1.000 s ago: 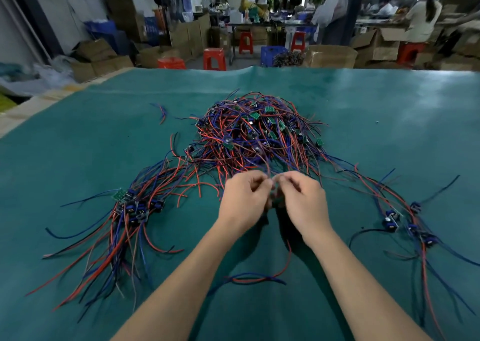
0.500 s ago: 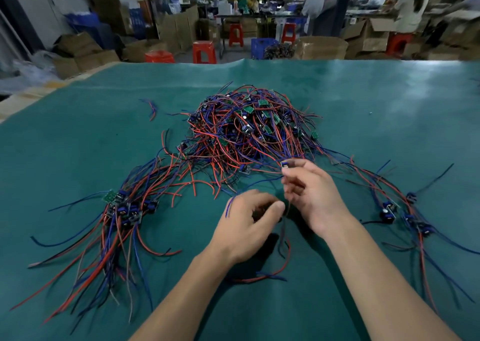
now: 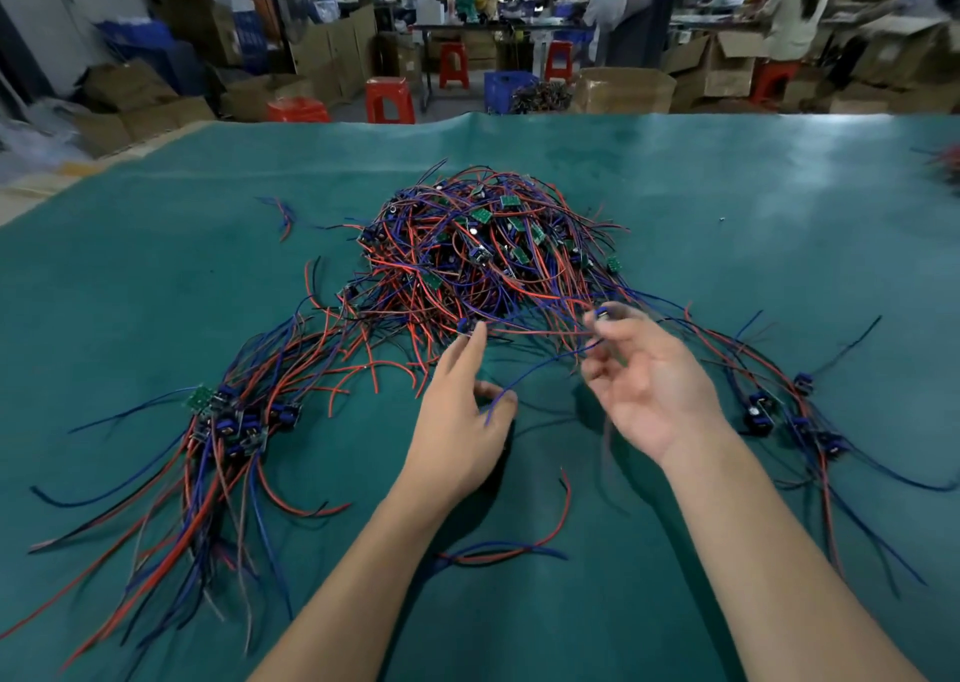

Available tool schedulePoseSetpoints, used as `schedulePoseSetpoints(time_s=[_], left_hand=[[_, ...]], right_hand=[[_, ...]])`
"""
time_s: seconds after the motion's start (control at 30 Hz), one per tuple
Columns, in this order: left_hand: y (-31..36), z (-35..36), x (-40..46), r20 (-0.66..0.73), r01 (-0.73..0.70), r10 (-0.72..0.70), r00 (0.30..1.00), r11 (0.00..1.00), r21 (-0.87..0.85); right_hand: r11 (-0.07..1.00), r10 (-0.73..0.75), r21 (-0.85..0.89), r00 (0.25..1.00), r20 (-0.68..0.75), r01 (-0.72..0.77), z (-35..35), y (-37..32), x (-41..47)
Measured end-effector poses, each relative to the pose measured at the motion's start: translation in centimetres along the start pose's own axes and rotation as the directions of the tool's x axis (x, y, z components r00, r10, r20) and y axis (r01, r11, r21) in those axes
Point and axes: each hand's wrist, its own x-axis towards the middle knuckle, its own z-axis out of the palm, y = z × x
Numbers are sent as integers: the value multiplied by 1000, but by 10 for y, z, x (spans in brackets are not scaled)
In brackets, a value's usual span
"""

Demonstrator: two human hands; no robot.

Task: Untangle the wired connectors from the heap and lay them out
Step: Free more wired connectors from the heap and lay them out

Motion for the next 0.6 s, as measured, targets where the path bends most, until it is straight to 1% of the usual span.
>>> schedulePoseSetpoints(time_s=[0.07, 0.13, 0.2, 0.3, 0.37, 0.43, 0.53, 0.6], left_hand=[[2, 1, 1, -11, 85, -86, 996, 996, -35], [3, 2, 2, -21, 148, -150, 989, 986, -78], [4, 1, 2, -24, 205, -209, 978, 971, -120], [9, 1, 1, 10, 238, -242, 970, 946, -220], [13, -2, -1, 57, 238, -233, 971, 915, -325], [18, -5, -3, 114, 249, -221, 969, 866, -433], [23, -12, -5, 229, 294, -195, 954, 766, -572], [25, -12, -8, 290, 298, -142, 946, 729, -616]], right_hand=[[976, -8, 218, 998, -67, 22, -7, -12, 1], [933, -41, 356, 997, -63, 61, -13, -22, -2], [900, -80, 432, 997, 22, 63, -15, -27, -7], [872, -88, 489, 982, 167, -5, -13, -33, -13], [888, -77, 458, 971, 226, -36, -9, -32, -16], [940, -43, 340, 973, 226, -37, 2, -23, -19], [990, 0, 136, 987, 159, -22, 24, 7, -22], [999, 7, 53, 994, 106, -13, 32, 24, -23]])
